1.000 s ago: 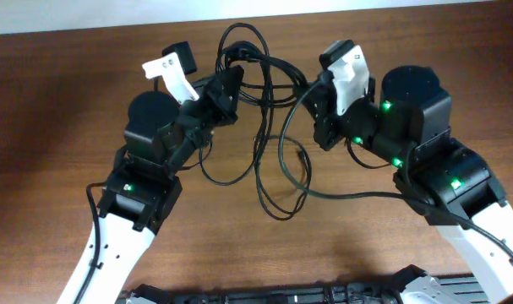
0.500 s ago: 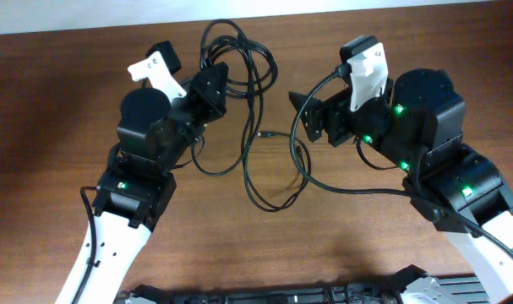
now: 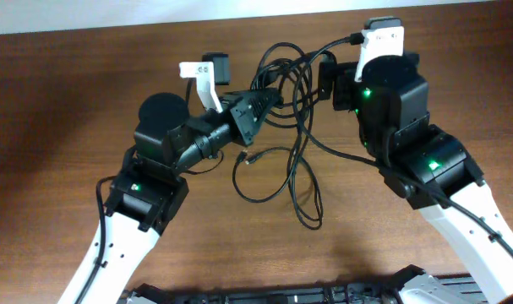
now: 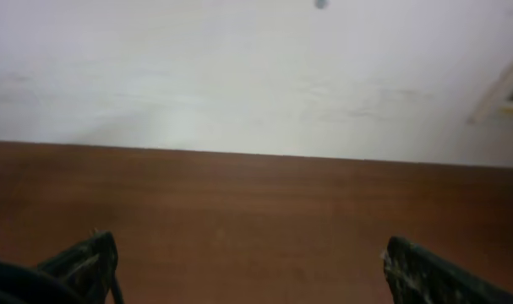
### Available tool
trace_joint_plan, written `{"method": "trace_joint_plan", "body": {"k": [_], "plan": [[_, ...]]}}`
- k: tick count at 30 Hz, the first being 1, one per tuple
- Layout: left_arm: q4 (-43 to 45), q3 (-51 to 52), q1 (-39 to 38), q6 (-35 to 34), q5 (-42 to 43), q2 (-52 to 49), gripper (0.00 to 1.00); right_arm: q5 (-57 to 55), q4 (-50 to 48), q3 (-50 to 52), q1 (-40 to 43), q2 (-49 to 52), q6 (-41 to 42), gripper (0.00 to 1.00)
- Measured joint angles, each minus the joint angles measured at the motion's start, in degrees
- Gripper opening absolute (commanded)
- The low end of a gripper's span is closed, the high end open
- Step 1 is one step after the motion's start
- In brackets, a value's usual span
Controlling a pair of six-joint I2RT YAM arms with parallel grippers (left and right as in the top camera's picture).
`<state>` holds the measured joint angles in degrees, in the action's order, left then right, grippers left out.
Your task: Untangle cables
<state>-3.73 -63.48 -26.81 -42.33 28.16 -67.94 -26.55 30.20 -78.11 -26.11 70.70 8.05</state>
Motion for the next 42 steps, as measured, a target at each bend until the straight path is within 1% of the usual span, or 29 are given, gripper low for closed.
{"method": "trace_joint_plan", "body": {"k": [3, 4, 5, 6, 7, 8, 11, 14, 16, 18, 19, 21, 23, 26, 27, 28, 29, 31, 32, 33, 34, 35, 36, 37, 38, 39, 40, 41, 42], "plan": [[0.1, 0.0, -0.1, 7.0, 0.8, -0.1, 0.00, -2.2, 1.5, 0.0, -0.2, 0.0, 1.1, 0.99], [0.1, 0.0, -0.2, 9.9, 0.4, -0.1, 0.00, -3.6, 3.0, 0.0, -0.4, 0.0, 3.6, 0.99], [0.0, 0.0, -0.5, 12.5, -1.3, -0.2, 0.00, -5.6, 5.6, -0.1, -0.8, 0.1, 8.1, 0.99], [0.0, 0.0, -0.9, 13.5, -2.9, -0.3, 0.00, -6.2, 6.7, -0.1, -0.9, 0.1, 9.9, 0.99], [-1.2, 0.0, -1.3, 14.3, -7.2, -0.4, 0.00, -6.7, 8.0, -0.1, -1.2, 0.2, 13.0, 0.99], [-2.2, 0.0, -1.1, 14.6, -12.2, -0.4, 0.00, -10.9, 8.8, -0.1, -0.3, 0.3, 14.3, 0.99], [-4.1, 0.0, 0.4, 15.4, -22.9, -0.4, 0.00, -16.9, 8.8, -0.1, 1.2, -0.5, 18.8, 0.99], [-4.2, 0.0, 0.5, 15.8, -26.8, -0.4, 0.00, -17.7, 9.0, -0.1, 1.3, -2.3, 20.5, 0.99], [-4.0, 0.0, 0.5, 17.4, -28.3, -0.4, 0.00, -14.4, 9.3, -0.1, 1.3, -2.6, 20.0, 0.99], [-3.6, 0.0, 0.5, 22.0, -28.7, -0.4, 0.00, -5.3, 9.4, -0.1, 1.3, -3.0, 12.5, 0.99], [-2.5, 0.0, 0.5, 25.3, -28.7, -0.4, 0.00, -1.7, 9.4, -0.1, 1.3, -3.1, 9.8, 0.99], [-0.6, 0.0, 0.5, 29.4, -27.9, -0.4, 0.00, 9.7, 8.9, -0.1, 1.3, -3.2, 2.0, 0.99], [1.9, 0.0, 0.6, 33.0, -21.8, -0.3, 0.00, 23.2, 7.0, -0.1, 1.3, -3.2, -5.8, 0.99], [7.1, 0.0, 0.6, 34.8, -4.2, -0.3, 0.00, 32.8, 3.2, -0.1, 1.3, -3.3, -8.7, 0.99], [8.1, 0.0, 0.6, 34.9, 0.5, -0.3, 0.00, 35.2, 2.8, -0.1, 1.3, -3.3, -8.9, 0.88], [9.7, 0.1, 0.6, 35.1, 5.3, -0.3, 0.00, 37.3, 2.5, -0.1, 1.3, -3.3, -9.7, 0.40], [10.5, 0.1, 0.8, 35.3, 8.2, -0.3, 0.00, 38.6, 2.3, -0.1, 1.3, -3.3, -10.0, 0.04], [10.6, 0.1, 0.8, 35.3, 10.4, -0.3, 0.00, 39.8, 2.1, -0.1, 1.3, -3.3, -10.5, 0.04], [10.2, 0.1, 0.7, 35.3, 9.0, -0.3, 0.00, 40.6, 2.2, -0.1, 1.3, -3.3, -10.4, 0.04], [9.3, 0.1, 0.6, 35.3, 6.9, -0.3, 0.05, 41.0, 2.5, -0.1, 1.3, -3.3, -10.7, 0.04], [7.7, 0.1, 0.3, 35.5, 1.7, -0.3, 0.20, 41.2, 2.7, -0.1, 1.3, -3.1, -10.9, 0.04], [6.7, 0.1, 0.0, 35.6, -2.6, -0.2, 0.24, 41.2, 3.1, -0.1, 1.3, -3.0, -11.0, 0.04], [4.1, 0.0, -0.1, 36.3, -14.4, -0.1, 0.37, 39.9, 4.2, -0.1, 1.3, -3.0, -11.0, 0.04], [3.2, 0.0, 0.2, 37.7, -21.4, -0.1, 0.50, 39.3, 4.2, -0.1, 1.3, -3.0, -11.0, 0.04], [2.5, 0.0, 0.3, 39.3, -26.9, -0.1, 0.89, 37.4, 4.3, -0.1, 1.3, -3.0, -11.1, 0.04], [1.3, 0.0, 0.5, 44.3, -36.0, -0.1, 0.97, 36.9, 4.3, -0.1, 1.3, -3.0, -11.1, 0.04], [0.9, 0.0, 0.5, 46.1, -38.2, -0.1, 1.00, 34.6, 4.3, -0.1, 1.3, -3.0, -11.0, 0.04], [-0.2, 0.0, 0.5, 48.6, -40.4, -0.1, 1.00, 32.9, 4.3, -0.1, 1.3, -3.0, -11.1, 0.25], [-0.8, 0.0, 0.5, 49.5, -41.2, 0.0, 0.99, 30.5, 4.3, -0.1, 1.3, -3.0, -11.0, 0.28]]}}
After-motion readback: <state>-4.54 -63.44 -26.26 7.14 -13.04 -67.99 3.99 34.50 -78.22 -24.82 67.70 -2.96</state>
